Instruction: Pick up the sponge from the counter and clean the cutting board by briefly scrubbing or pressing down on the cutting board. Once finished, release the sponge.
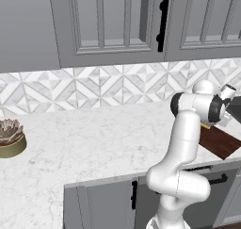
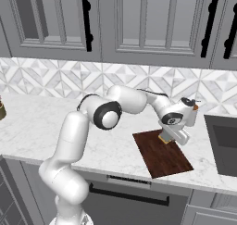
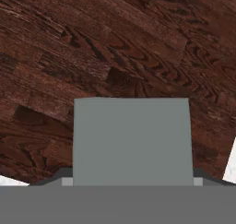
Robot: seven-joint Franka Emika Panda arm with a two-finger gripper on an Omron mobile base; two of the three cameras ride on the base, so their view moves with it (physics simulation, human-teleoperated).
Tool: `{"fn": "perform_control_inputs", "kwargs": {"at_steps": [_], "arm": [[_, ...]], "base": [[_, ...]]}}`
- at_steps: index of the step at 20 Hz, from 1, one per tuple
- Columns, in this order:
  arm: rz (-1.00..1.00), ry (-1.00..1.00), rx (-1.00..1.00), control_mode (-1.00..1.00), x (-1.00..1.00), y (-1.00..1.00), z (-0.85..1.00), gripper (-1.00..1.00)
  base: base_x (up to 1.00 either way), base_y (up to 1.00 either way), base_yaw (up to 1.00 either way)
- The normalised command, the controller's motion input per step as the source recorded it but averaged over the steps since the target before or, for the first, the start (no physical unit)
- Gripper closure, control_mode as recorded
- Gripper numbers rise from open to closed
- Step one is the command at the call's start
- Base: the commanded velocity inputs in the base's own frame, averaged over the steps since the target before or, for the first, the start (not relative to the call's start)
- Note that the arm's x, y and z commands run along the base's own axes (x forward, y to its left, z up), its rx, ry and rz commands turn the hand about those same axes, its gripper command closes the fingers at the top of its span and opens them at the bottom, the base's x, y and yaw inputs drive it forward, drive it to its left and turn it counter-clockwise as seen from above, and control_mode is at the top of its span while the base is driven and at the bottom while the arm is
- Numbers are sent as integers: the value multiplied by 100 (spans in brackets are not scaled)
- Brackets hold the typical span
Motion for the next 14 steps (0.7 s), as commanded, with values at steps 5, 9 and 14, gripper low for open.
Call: {"fn": "perform_control_inputs", "kwargs": {"at_steps": [5,9,14], "arm": [[22,-8,0,-100,-87,-36,-8,100],[26,-6,0,-100,-58,-32,0,100],[28,-5,-1,-100,-44,-30,0,100]], "base": [[0,0,0],[0,0,0],[0,0,0]]}}
